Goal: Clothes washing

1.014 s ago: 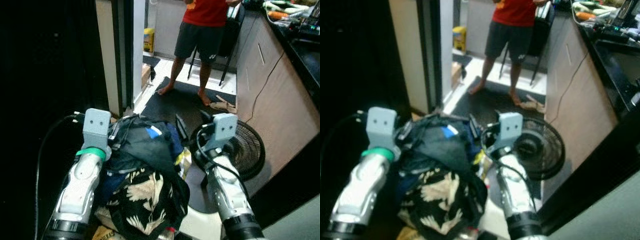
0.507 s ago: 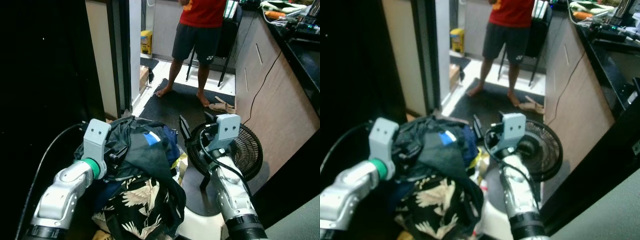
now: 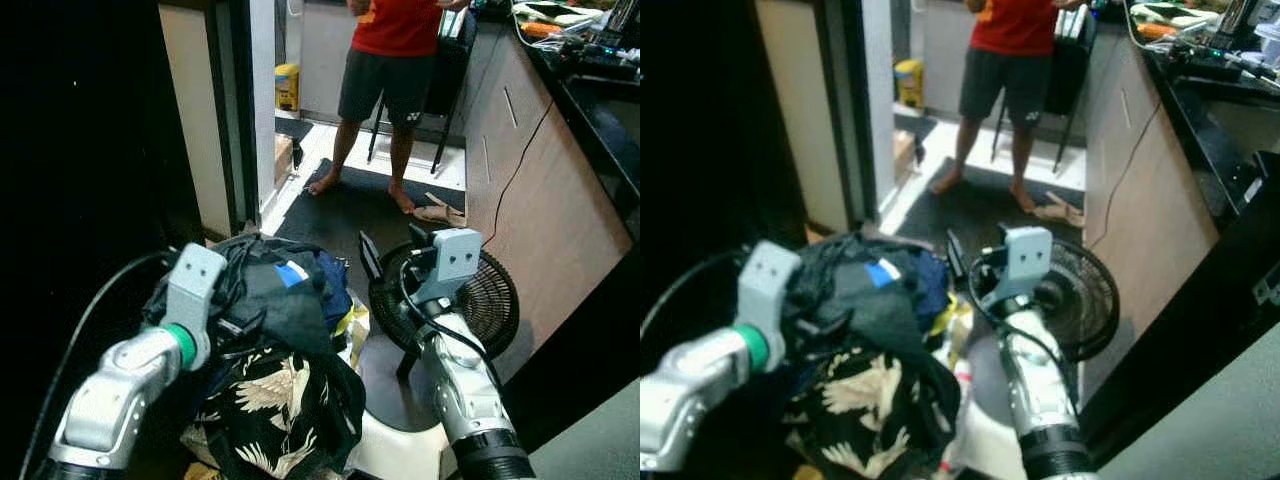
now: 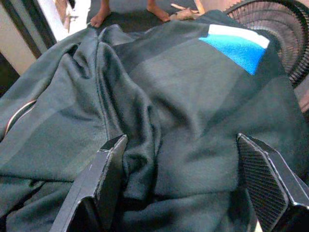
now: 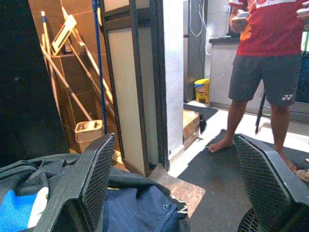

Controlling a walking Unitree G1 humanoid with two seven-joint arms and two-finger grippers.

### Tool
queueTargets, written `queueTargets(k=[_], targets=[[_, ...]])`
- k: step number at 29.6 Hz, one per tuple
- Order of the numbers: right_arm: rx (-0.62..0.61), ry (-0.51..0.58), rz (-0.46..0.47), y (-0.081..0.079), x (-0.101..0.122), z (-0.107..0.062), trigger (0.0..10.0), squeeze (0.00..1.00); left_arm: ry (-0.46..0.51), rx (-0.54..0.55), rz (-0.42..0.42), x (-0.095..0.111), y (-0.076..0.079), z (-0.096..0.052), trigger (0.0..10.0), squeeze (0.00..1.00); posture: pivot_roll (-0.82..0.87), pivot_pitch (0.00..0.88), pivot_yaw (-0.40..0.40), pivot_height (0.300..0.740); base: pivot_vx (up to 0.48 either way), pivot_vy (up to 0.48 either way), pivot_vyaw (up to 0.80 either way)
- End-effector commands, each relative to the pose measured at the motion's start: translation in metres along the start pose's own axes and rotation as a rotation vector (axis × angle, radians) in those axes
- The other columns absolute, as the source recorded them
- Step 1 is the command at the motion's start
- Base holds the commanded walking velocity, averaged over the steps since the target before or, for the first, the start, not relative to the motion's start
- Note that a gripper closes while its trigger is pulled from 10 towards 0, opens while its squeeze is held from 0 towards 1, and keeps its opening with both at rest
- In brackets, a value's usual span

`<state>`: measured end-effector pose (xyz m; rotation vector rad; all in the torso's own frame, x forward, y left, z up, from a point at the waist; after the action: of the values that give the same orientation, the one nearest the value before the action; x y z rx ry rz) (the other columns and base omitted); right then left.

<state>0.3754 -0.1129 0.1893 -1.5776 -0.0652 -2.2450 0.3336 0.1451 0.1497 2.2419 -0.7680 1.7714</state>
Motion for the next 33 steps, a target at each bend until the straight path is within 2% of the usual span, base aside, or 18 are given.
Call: queueTargets(k=[1,3,4,5,6,7,8,16,22,24,29,31,32,33], targets=[[-0.008,-0.03,0.005,0.002,-0.007,-0.003,10.0,0.0,-0.061,-0.001,-0.019,-0.014,0.004,0.005,10.0,0.0,0.03,0.036,-0.001,0.74,0.0,0.0,0.0],[-0.007,-0.031,0.005,0.002,-0.008,-0.003,10.0,0.0,-0.069,-0.001,-0.022,-0.017,0.005,0.007,10.0,0.0,0.03,0.036,-0.001,0.74,0.0,0.0,0.0],[-0.008,-0.032,0.004,0.002,-0.008,-0.003,10.0,0.0,-0.076,0.01,-0.031,-0.018,0.003,0.007,9.3,0.0,0.02,0.036,0.0,0.74,0.0,0.0,0.0],[-0.008,-0.032,0.004,0.002,-0.008,-0.003,10.0,0.0,-0.076,0.01,-0.031,-0.018,0.003,0.007,9.3,0.0,0.02,0.036,0.0,0.74,0.0,0.0,0.0],[-0.009,-0.032,0.004,0.002,-0.008,-0.003,10.0,0.0,-0.072,0.02,-0.037,-0.017,0.001,0.007,2.2,0.0,0.02,0.036,0.0,0.74,0.0,0.0,0.0],[-0.009,-0.032,0.004,0.002,-0.008,-0.003,10.0,0.0,-0.072,0.02,-0.037,-0.017,0.001,0.007,2.2,0.0,0.02,0.036,0.0,0.74,0.0,0.0,0.0],[-0.011,-0.032,0.004,0.002,-0.008,-0.004,10.0,0.0,-0.064,0.03,-0.048,-0.015,-0.002,0.007,0.0,0.0,0.02,0.036,0.0,0.74,0.0,0.0,0.0],[-0.015,-0.031,0.006,0.003,-0.008,-0.004,10.0,0.0,-0.043,0.048,-0.046,-0.01,-0.007,0.007,0.0,0.0,0.03,0.035,0.004,0.74,0.0,0.0,0.0],[-0.016,-0.03,0.01,0.002,-0.008,-0.003,10.0,0.0,-0.036,0.083,0.008,-0.01,-0.011,0.004,0.0,0.0,0.03,0.037,0.003,0.74,0.0,0.0,0.0],[-0.017,-0.03,0.01,0.003,-0.008,-0.003,10.0,0.0,-0.009,0.109,0.04,-0.005,-0.013,0.004,0.0,0.0,0.03,0.037,0.003,0.74,0.0,0.0,0.0],[-0.018,-0.029,0.01,0.003,-0.007,-0.003,10.0,0.0,0.025,0.125,0.056,0.002,-0.015,0.003,0.0,0.0,0.03,0.038,0.002,0.74,0.0,0.0,0.0],[-0.018,-0.02,0.01,0.003,-0.004,-0.002,10.0,0.0,0.141,0.178,0.107,0.03,-0.02,-0.001,0.0,0.0,0.03,0.039,0.001,0.74,0.0,0.0,0.0],[-0.018,-0.02,0.01,0.003,-0.004,-0.002,10.0,0.0,0.141,0.178,0.107,0.03,-0.02,-0.001,0.0,0.0,0.03,0.039,0.001,0.74,0.0,0.0,0.0],[-0.016,-0.009,0.011,0.002,-0.001,-0.001,10.0,0.0,0.218,0.211,0.14,0.05,-0.023,-0.003,0.0,0.0,0.03,0.039,0.0,0.74,0.0,0.0,0.0]])
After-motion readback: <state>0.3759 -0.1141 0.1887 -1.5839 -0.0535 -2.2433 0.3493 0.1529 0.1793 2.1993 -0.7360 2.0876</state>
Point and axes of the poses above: a point about 5 cm out from each wrist's last joint towards the gripper, its own z axis pointing out of the wrist towards the gripper, its own x axis along the axis of the wrist's last joint, y = z × x, the point moved 4 cm from there along z, pointing out of the wrist towards the gripper, and after that the axes turned 8 degrees about z, right-handed, at the moved point
